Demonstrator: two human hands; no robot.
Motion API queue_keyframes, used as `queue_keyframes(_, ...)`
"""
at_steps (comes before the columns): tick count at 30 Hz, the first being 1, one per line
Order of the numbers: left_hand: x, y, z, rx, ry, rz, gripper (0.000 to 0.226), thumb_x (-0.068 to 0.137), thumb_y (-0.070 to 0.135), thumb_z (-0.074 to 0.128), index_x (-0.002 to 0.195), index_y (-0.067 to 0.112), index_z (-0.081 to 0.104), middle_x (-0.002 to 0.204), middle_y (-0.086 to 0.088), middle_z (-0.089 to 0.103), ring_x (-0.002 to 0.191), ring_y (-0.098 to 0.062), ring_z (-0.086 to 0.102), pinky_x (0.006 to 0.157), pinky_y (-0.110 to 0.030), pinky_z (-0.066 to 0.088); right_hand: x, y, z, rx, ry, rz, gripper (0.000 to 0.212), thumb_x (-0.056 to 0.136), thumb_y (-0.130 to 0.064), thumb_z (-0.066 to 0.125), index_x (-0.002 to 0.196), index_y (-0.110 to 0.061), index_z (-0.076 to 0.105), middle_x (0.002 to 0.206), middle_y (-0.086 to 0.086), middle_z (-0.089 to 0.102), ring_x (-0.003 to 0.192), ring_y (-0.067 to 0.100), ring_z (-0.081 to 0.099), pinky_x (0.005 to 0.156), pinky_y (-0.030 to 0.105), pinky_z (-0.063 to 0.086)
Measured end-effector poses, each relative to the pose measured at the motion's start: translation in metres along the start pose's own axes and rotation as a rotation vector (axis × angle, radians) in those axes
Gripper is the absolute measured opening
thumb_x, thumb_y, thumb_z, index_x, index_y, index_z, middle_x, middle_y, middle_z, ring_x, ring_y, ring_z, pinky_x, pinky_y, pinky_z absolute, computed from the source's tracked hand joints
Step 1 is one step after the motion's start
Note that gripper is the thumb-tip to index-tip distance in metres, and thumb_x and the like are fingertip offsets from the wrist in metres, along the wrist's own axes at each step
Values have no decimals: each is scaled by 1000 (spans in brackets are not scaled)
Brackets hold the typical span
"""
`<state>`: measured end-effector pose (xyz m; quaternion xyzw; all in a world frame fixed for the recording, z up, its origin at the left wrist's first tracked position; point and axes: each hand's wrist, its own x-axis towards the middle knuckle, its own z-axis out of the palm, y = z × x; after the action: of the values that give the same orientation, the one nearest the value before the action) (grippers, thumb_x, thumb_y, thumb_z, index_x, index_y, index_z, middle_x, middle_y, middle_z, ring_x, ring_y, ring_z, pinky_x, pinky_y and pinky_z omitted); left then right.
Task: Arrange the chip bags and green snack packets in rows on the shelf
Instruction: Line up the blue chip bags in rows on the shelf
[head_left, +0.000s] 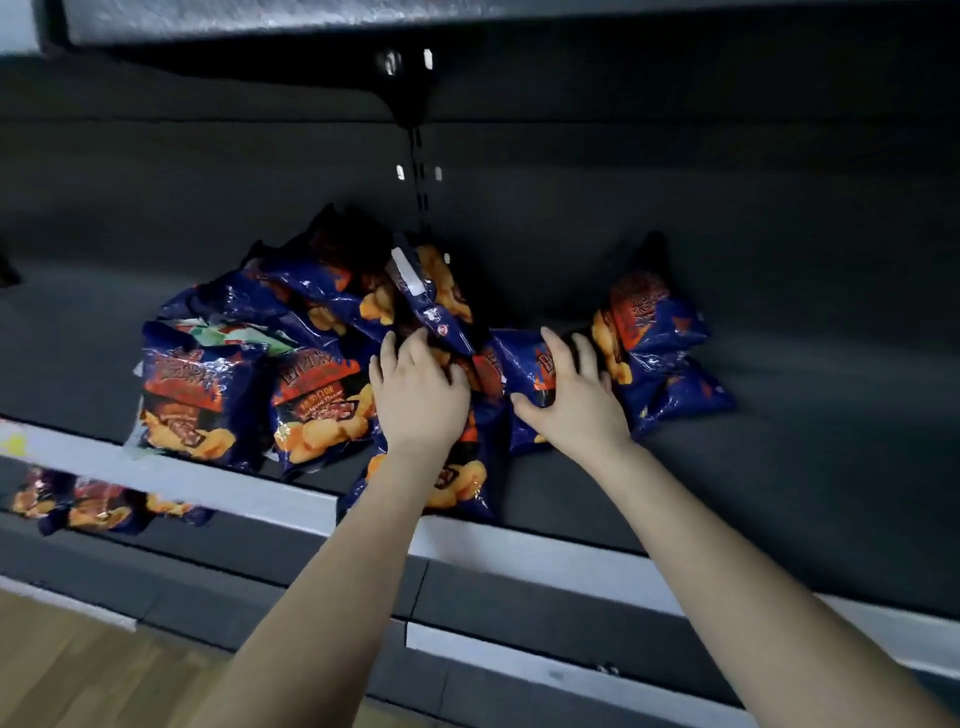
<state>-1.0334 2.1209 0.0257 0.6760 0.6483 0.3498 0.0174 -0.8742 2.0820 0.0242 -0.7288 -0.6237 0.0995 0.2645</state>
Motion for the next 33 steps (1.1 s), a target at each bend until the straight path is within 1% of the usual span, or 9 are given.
queue_keyframes(4,-2,0,0,-24,40,17,47,90,25,46,134,9,43,140,-8,47,140,-26,25,115,-43,14,-23,9,-3,-112,4,-3,83,82,-49,61,149,-41,12,158,0,6,131,39,30,96,45,41)
queue_keyframes(7,-3,1,-5,-155,117,34,44,84,18,50,127,8,49,132,-12,50,130,-32,37,110,-44,24,-33,14,-14,-198,-38,12,82,82,-49,61,148,-41,14,158,2,7,131,38,30,103,47,35)
queue_keyframes(9,-6,5,-12,-201,173,100,41,81,12,53,121,5,51,124,-16,53,119,-36,44,103,-45,33,-40,19,-23,-242,-30,10,81,81,-49,61,148,-41,16,158,2,8,131,36,30,106,48,31)
queue_keyframes(12,-13,23,-21,-208,197,239,34,78,7,54,112,3,54,113,-17,56,107,-37,49,94,-43,38,-49,28,-36,-245,14,8,79,81,-49,62,147,-41,19,158,2,10,131,36,31,106,48,31)
queue_keyframes(17,-29,74,-15,-263,123,364,30,77,6,50,106,5,58,109,-14,57,101,-34,51,92,-38,36,-68,40,-62,-133,123,7,78,80,-46,63,146,-40,24,157,2,15,128,36,35,108,44,31)
queue_keyframes(22,-62,139,11,-410,20,364,31,78,1,48,108,5,57,113,-13,56,103,-34,49,93,-40,37,-99,86,-120,-138,246,21,77,79,-45,64,146,-39,26,156,0,16,127,34,35,107,43,31)
queue_keyframes(25,-84,183,28,-442,-44,389,32,77,8,45,106,5,58,110,-13,58,101,-34,50,92,-41,38,-118,124,-158,-175,309,93,76,79,-45,64,146,-38,27,157,1,15,124,33,37,106,43,31)
queue_keyframes(28,-112,231,43,-441,-112,480,36,75,12,43,107,6,60,109,-13,60,100,-35,52,90,-39,37,-142,168,-189,-224,341,184,76,80,-46,64,146,-37,27,156,2,16,124,34,37,106,44,30)
queue_keyframes(33,-164,299,70,-410,-238,613,38,78,9,49,115,9,60,122,-8,59,110,-35,51,98,-41,37,-186,234,-229,-271,364,303,75,81,-50,62,145,-37,25,156,2,15,127,34,35,106,46,29)
